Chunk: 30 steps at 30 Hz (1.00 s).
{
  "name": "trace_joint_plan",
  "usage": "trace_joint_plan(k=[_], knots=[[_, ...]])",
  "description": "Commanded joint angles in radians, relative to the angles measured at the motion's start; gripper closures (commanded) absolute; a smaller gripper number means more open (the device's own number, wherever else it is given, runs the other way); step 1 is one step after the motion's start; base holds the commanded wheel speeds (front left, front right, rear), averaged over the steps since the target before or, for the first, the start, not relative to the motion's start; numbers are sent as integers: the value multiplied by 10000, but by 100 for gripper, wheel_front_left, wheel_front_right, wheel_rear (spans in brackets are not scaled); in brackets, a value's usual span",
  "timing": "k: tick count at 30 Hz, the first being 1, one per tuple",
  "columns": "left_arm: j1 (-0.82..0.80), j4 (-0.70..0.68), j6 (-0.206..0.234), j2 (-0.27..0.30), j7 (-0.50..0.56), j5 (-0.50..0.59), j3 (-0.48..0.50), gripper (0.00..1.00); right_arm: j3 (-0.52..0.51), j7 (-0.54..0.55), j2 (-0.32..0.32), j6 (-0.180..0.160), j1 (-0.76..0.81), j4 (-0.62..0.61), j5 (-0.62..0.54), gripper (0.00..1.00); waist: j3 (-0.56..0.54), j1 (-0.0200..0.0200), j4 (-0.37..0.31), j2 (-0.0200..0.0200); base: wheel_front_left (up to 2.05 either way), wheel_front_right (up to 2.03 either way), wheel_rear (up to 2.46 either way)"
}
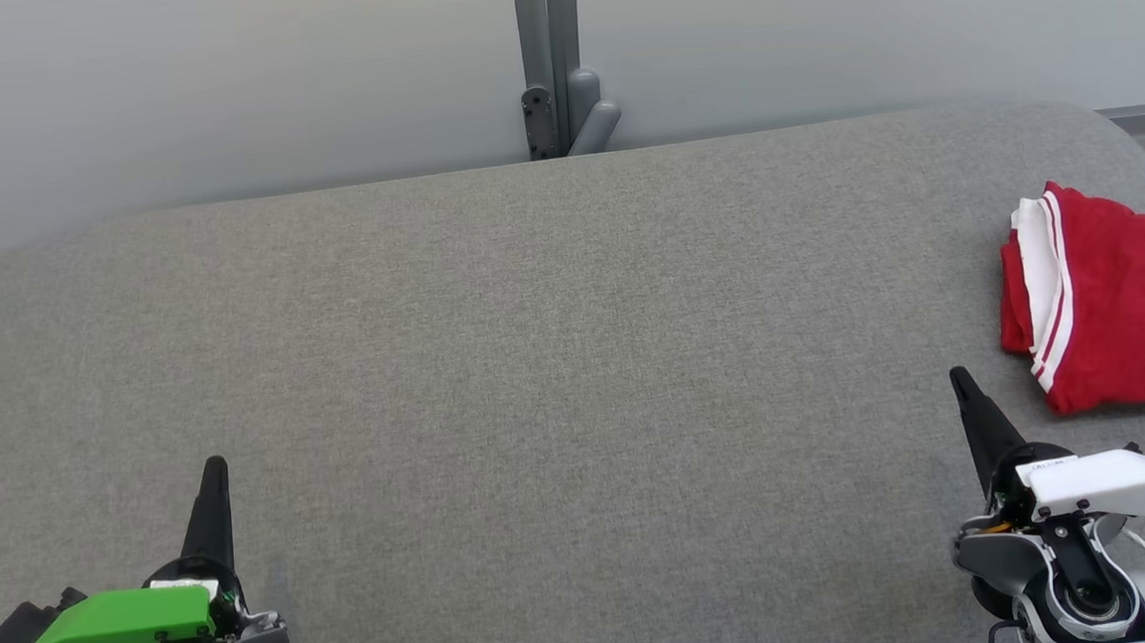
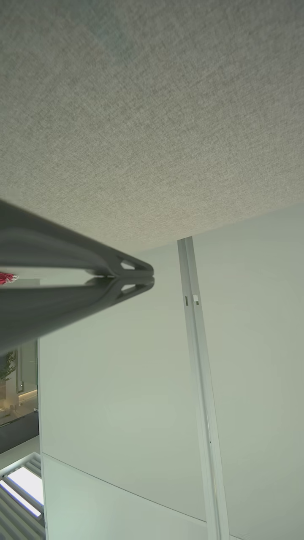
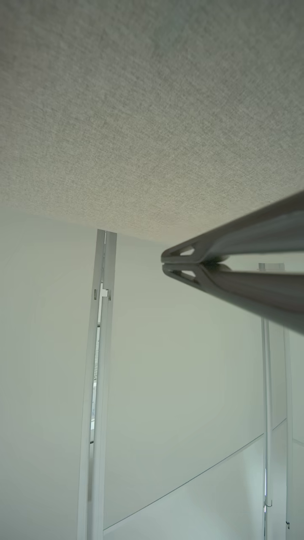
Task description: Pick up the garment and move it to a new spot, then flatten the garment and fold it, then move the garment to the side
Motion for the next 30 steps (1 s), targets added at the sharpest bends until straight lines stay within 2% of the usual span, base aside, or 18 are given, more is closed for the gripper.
trace_joint_plan(k=[1,19,30], knots=[[-191,-60,-59,63,79,-241,84,100,-69,89,-55,5,50,-108,290,100,-16,0,14,-1,0,0,0],[-245,-223,-107,71,391,-1357,190,100,-210,396,-61,4,101,-273,1477,100,-127,0,106,-1,0,0,0],[-224,-213,-106,70,383,-1314,184,100,-202,389,-61,4,98,-259,1433,100,-127,0,106,-1,0,0,0]])
